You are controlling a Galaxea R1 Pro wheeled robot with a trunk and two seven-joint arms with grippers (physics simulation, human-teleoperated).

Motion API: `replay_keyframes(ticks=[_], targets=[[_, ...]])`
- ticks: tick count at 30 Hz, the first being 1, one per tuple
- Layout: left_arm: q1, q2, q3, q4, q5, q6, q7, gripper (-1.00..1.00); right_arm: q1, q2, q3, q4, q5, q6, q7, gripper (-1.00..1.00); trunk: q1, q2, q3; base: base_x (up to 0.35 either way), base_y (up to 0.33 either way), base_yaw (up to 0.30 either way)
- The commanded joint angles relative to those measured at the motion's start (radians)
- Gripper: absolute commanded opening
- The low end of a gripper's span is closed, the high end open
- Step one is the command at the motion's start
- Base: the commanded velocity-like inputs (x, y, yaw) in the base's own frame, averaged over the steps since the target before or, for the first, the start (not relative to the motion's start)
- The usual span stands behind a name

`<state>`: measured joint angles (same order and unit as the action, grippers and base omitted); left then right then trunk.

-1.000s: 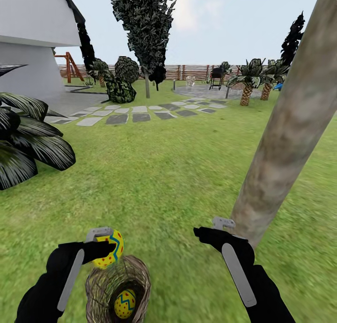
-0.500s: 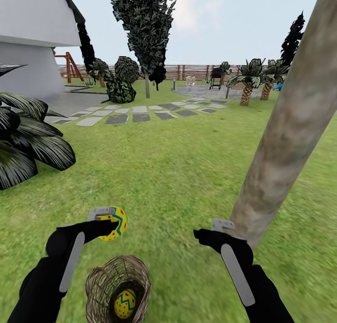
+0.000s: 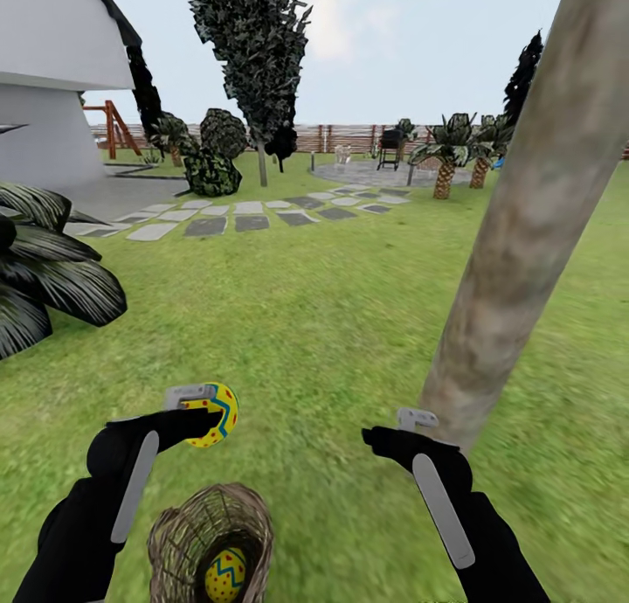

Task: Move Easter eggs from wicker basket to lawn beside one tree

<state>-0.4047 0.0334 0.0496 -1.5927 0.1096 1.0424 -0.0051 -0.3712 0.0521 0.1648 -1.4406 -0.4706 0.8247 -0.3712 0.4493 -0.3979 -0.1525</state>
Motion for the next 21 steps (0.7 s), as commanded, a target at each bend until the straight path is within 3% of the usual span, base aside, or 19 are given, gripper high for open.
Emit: replay_keyframes(ticks=[1,5,11,21], targets=[[-0.001,0.0,0.001,-0.001,0.004,0.005,0.001,-1.0,-0.001,0.0,0.001,-0.001,-0.01,0.002,-0.011,1.0,0.001,-0.002,-0.001,0.0,0.0,-0.221],[0.0,0.0,-0.013,-0.001,0.003,0.005,0.001,-1.0,-0.001,0.0,0.001,-0.001,-0.011,0.002,-0.011,1.0,0.001,-0.002,0.004,-0.018,-0.011,-0.227],[0.004,0.0,-0.082,-0.001,-0.003,0.005,0.005,-1.0,-0.002,0.0,0.001,0.0,-0.012,0.002,-0.01,1.0,0.001,-0.002,0.01,-0.186,-0.143,-0.237],[0.004,0.0,-0.095,-0.001,-0.005,0.005,0.007,-1.0,-0.002,0.0,0.001,0.0,-0.012,0.002,-0.009,1.0,0.001,-0.002,0.022,-0.242,-0.19,-0.239]])
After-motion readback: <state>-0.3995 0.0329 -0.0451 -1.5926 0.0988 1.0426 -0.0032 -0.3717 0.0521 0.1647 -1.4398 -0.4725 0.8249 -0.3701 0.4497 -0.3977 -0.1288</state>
